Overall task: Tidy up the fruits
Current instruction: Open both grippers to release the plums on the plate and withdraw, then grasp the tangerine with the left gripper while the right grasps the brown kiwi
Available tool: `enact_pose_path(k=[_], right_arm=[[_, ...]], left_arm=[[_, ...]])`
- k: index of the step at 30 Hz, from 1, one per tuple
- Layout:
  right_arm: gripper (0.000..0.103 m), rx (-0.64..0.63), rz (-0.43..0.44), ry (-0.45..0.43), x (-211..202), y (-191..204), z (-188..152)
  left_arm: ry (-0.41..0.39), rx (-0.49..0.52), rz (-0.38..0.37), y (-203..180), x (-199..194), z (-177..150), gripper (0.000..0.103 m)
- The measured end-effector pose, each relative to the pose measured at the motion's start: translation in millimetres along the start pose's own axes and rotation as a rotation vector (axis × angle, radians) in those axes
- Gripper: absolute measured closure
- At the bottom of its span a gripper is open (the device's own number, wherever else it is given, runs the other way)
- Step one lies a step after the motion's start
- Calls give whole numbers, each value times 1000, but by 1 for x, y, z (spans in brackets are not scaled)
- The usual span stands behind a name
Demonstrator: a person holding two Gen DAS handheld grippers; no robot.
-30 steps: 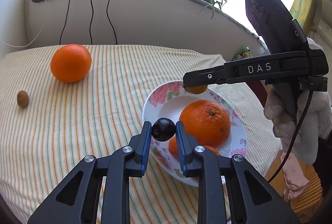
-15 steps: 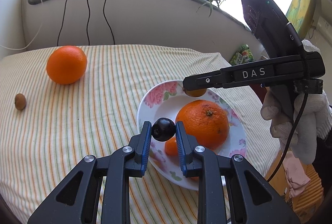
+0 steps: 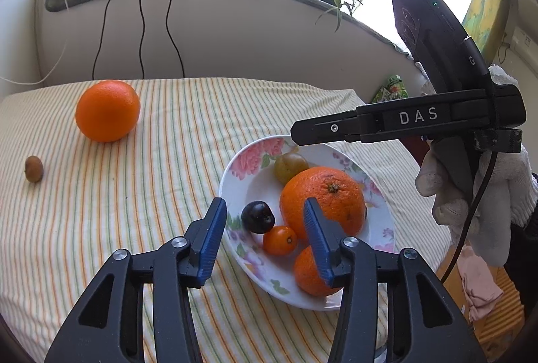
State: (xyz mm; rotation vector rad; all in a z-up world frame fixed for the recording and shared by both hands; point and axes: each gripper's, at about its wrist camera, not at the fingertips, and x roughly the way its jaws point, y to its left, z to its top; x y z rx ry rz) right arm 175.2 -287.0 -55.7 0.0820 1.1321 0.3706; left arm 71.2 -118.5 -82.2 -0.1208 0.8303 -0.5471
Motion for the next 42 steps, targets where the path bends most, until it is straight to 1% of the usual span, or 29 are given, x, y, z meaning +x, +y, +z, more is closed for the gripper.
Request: enact_pose_path(k=[1, 2, 4, 7, 8, 9, 10, 11, 13, 21, 29, 37, 39, 42], right_arm=[[42, -1, 1, -4, -1, 1, 0], [42, -3, 3, -7, -3, 2, 0], [41, -7, 3, -14, -5, 3, 1], [39, -16, -11, -22, -6, 6, 2], [37, -17, -14, -23, -7, 7, 2], [26, -16, -15, -29, -8, 7, 2], [21, -14, -13, -39, -9, 8, 2], [20, -15, -14, -46, -10, 8, 2], [20, -24, -34, -43, -12, 10, 3], [20, -46, -55, -63, -13, 16, 6], [20, -52, -40, -85, -13, 27, 9], [19, -80, -18, -135, -14, 46, 19], [15, -92, -19, -137, -13, 52, 22], [15, -107, -20, -122, -9, 62, 27]], left_arm=[[-1, -1, 2, 0, -1, 0, 40], [-3, -2, 2, 0, -1, 0, 36], [-4, 1, 1, -1, -2, 0, 36], [-3, 2, 11, -2, -2, 0, 32], [-3, 2, 12, -2, -3, 0, 32], [-3, 2, 13, -2, -3, 1, 32], [-3, 2, 15, -2, -3, 0, 32], [-4, 3, 17, -2, -3, 0, 32], [-5, 3, 18, -2, -3, 0, 32], [-20, 0, 23, 1, -9, -1, 32], [-40, -21, 34, 11, -18, -2, 32], [-69, -53, 68, 35, -35, -3, 32], [-77, -64, 80, 43, -40, -3, 32], [-90, -80, 101, 57, -46, -3, 32]])
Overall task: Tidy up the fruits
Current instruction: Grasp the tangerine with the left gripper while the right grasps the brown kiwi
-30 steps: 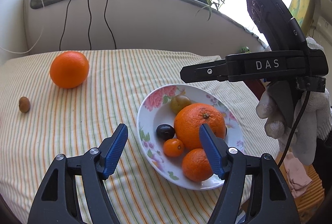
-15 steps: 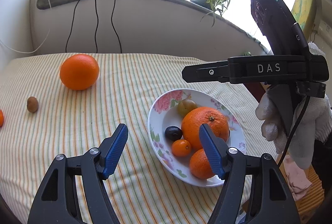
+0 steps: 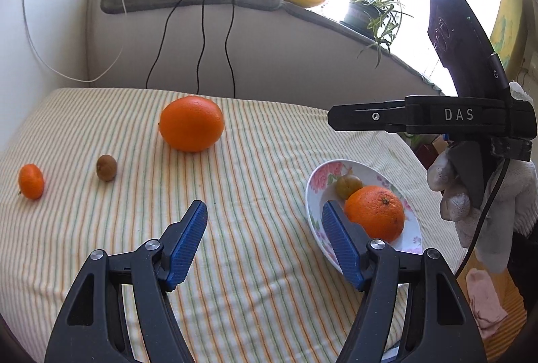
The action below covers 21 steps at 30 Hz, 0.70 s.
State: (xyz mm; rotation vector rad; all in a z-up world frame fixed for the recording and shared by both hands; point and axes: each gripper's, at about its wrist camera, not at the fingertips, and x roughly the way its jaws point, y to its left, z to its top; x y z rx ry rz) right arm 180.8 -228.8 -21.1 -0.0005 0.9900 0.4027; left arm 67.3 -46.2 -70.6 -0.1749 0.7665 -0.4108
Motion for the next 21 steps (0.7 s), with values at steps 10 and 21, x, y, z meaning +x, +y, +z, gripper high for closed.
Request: enact_pose_path(k=[10, 21], right_arm=[[15, -54, 63, 40, 18, 39, 17], [15, -87, 166, 72, 44, 92, 33]], left_arm=[[-28, -48, 100, 55, -21, 1, 32], [-51, -112, 204, 120, -35, 6, 33]])
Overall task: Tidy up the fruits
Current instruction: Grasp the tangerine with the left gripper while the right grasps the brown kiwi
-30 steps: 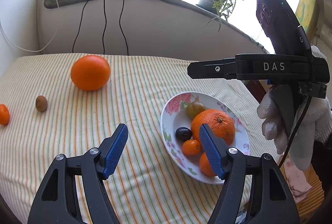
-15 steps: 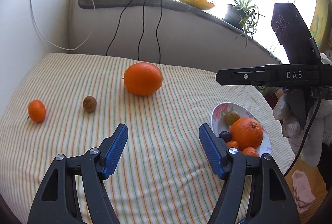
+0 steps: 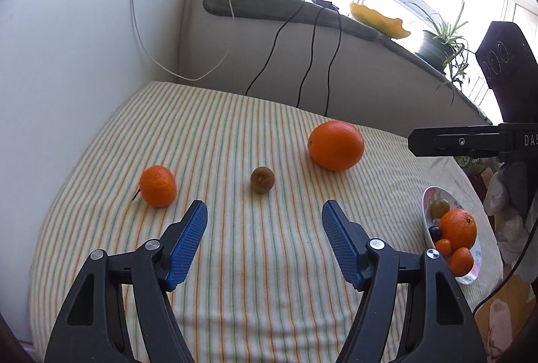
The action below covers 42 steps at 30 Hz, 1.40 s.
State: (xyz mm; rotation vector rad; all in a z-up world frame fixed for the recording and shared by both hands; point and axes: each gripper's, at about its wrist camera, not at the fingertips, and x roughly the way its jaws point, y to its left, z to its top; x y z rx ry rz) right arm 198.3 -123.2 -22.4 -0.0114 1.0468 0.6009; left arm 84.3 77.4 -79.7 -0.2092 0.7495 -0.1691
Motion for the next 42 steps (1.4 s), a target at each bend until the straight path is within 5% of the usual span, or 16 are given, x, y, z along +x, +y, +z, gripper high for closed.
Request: enact_pose_path(k=[5, 18, 37, 42], right_arm=[[16, 2, 41, 29, 21, 17, 11], [49, 23, 73, 148, 93, 43, 29], [62, 22, -12, 210, 149, 44, 38], [66, 28, -2, 218, 155, 42, 38]], left_arm=[[6, -36, 27, 28, 5, 3, 40], [42, -78, 51, 70, 28, 12, 60], [65, -82, 96, 82, 45, 12, 61], [74, -73, 100, 80, 52, 13, 72]])
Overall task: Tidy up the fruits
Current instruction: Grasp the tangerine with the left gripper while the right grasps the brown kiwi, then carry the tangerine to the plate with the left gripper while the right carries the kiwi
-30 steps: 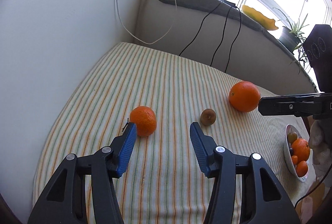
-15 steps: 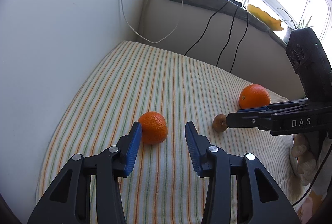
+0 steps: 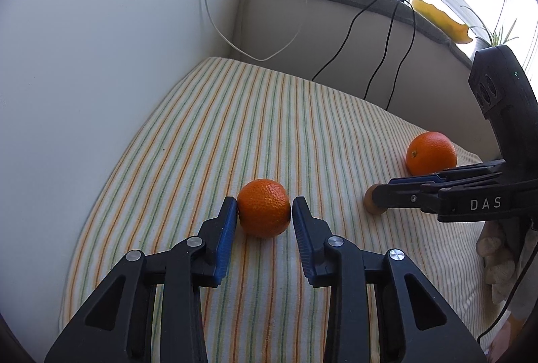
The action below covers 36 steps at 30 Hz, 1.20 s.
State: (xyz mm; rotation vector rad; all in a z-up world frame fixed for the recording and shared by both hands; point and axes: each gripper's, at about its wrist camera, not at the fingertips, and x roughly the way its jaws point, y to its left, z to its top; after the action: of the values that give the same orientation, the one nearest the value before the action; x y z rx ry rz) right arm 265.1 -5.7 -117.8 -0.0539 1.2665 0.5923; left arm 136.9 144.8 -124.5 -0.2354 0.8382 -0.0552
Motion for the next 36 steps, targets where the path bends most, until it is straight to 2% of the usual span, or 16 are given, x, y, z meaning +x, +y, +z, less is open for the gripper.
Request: enact_pose_path(k=[6, 18, 27, 36], right_arm=[[74, -9, 18, 9, 2, 3, 0], [76, -30, 12, -9, -11, 8, -9], [76, -43, 45, -58, -49, 4, -33], [76, -33, 54, -142, -110, -19, -71]], left_arm=[[-3, -4, -5, 2, 0, 0, 72], [-27, -14, -34, -5, -15, -2, 73], [-64, 15, -85, -31, -40, -4, 73], [-90, 52, -147, -64, -61, -11, 73]])
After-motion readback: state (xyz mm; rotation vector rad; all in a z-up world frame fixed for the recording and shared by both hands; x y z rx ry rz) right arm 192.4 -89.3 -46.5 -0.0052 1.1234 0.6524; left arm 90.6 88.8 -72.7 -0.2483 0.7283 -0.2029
